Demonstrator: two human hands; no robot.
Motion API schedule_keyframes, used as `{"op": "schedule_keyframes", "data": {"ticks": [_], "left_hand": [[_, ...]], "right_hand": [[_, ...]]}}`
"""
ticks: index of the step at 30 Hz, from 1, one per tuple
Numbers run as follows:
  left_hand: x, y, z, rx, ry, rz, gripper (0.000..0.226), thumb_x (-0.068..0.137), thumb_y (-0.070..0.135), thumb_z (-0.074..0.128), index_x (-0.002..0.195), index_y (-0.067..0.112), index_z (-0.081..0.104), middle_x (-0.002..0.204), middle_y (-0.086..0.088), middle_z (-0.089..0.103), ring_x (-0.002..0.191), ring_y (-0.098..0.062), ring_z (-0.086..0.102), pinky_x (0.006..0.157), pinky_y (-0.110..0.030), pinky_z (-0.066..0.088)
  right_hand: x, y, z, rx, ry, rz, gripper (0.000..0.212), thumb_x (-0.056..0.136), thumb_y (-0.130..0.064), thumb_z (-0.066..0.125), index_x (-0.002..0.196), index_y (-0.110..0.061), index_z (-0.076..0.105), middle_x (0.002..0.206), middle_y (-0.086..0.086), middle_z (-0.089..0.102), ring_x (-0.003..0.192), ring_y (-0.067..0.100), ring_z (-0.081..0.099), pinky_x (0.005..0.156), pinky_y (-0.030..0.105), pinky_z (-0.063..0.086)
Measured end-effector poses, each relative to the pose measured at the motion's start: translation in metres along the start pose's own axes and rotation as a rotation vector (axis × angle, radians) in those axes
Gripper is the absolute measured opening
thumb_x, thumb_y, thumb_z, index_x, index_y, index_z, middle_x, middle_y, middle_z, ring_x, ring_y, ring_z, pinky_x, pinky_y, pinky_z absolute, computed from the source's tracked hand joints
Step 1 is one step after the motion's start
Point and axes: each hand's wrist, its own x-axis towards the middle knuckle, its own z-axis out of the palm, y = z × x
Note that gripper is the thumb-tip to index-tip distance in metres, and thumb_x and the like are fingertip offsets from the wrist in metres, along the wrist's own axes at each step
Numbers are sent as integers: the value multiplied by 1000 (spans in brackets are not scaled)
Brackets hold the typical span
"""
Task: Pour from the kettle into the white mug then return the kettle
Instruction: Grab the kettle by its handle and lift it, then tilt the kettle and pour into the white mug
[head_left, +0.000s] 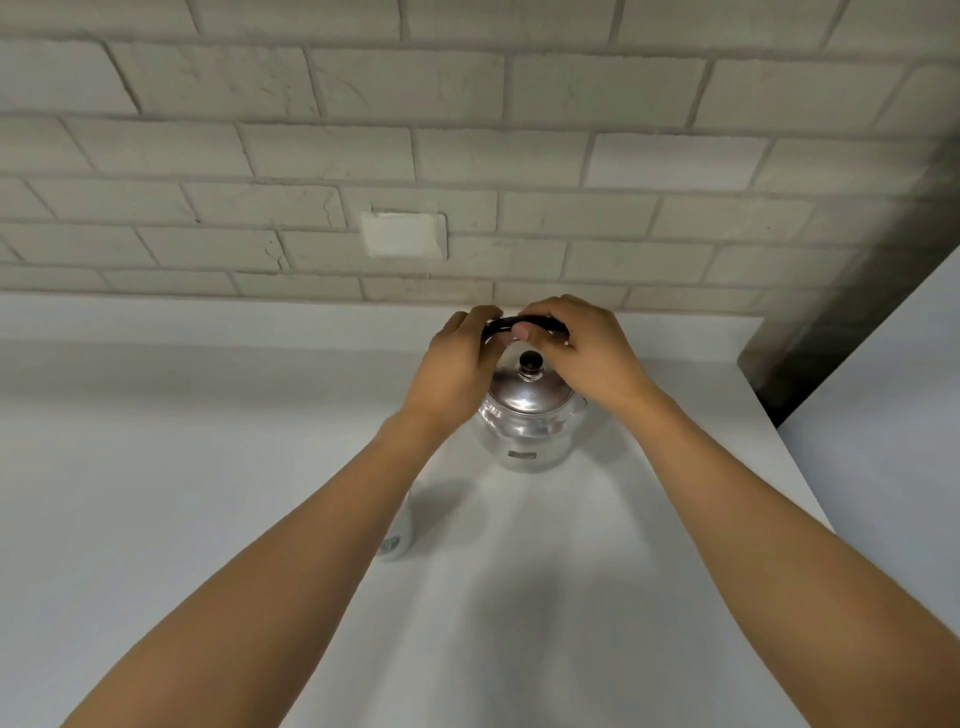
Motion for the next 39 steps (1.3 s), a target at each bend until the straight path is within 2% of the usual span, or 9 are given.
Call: {"op": "schedule_keyframes", "data": {"ticks": [3,7,14,17,20,23,27,34,39], "left_hand": [[-50,2,-8,57,105,57,57,104,52,55,151,21,48,147,-6,52,131,-26,53,93,-32,48],[-118,-3,-7,204,115,229,47,100,50,60,139,23,57,142,-5,57,122,-29,59,83,-35,55],[-171,-1,12,272,-62,213,66,103,49,58,157,13,48,161,-12,48,138,-39,55,103,-52,54],[-181,7,18,256,-76,186,72,104,49,55,163,11,37,169,-13,38,152,-40,41,121,-51,40],[-184,12,21,275,2,195,71,103,45,57,159,4,42,163,-18,46,149,-40,45,124,-48,34],[-180,13,20,242,15,121,70,105,45,58,159,3,41,163,-15,47,144,-42,47,120,-50,41],[-175,11,17,333,49,87,74,102,58,47,160,13,42,165,-9,45,137,-43,51,108,-51,49],[-171,6,20,128,-63,77,85,106,59,42,170,15,8,178,-8,9,166,-28,6,134,-41,8],[-177,11,19,-108,-113,-39,84,106,56,45,170,23,2,179,1,4,166,-21,4,130,-44,25]], "right_hand": [[-28,-16,-3,-30,35,-18,26,95,-45,65,110,-27,76,102,-8,73,93,9,68,85,24,53],[-59,-33,-4,-57,31,-34,30,95,-49,64,112,-27,76,100,-10,72,92,4,66,82,17,51],[-95,-63,-4,-63,36,-54,30,96,-49,63,115,-29,75,103,-11,72,94,1,66,82,3,45],[-102,-75,-6,-94,35,-81,31,97,-47,63,117,-27,75,103,-10,72,93,2,66,82,2,44],[-104,-86,-10,-130,28,-113,31,98,-48,61,118,-27,74,103,-8,72,92,3,66,82,7,48],[-102,-95,-17,-140,18,-125,31,97,-50,61,116,-29,74,101,-8,73,92,5,67,82,15,52],[-98,-104,-21,-159,-14,-132,31,97,-50,61,117,-30,75,101,-9,73,93,5,66,81,10,49],[-91,-119,-25,-192,-121,-147,29,98,-46,63,117,-28,75,102,-6,74,95,11,67,86,26,53],[-82,-132,-21,-317,-222,-209,39,97,-53,58,124,-28,73,96,-10,65,91,12,63,84,37,55]]}}
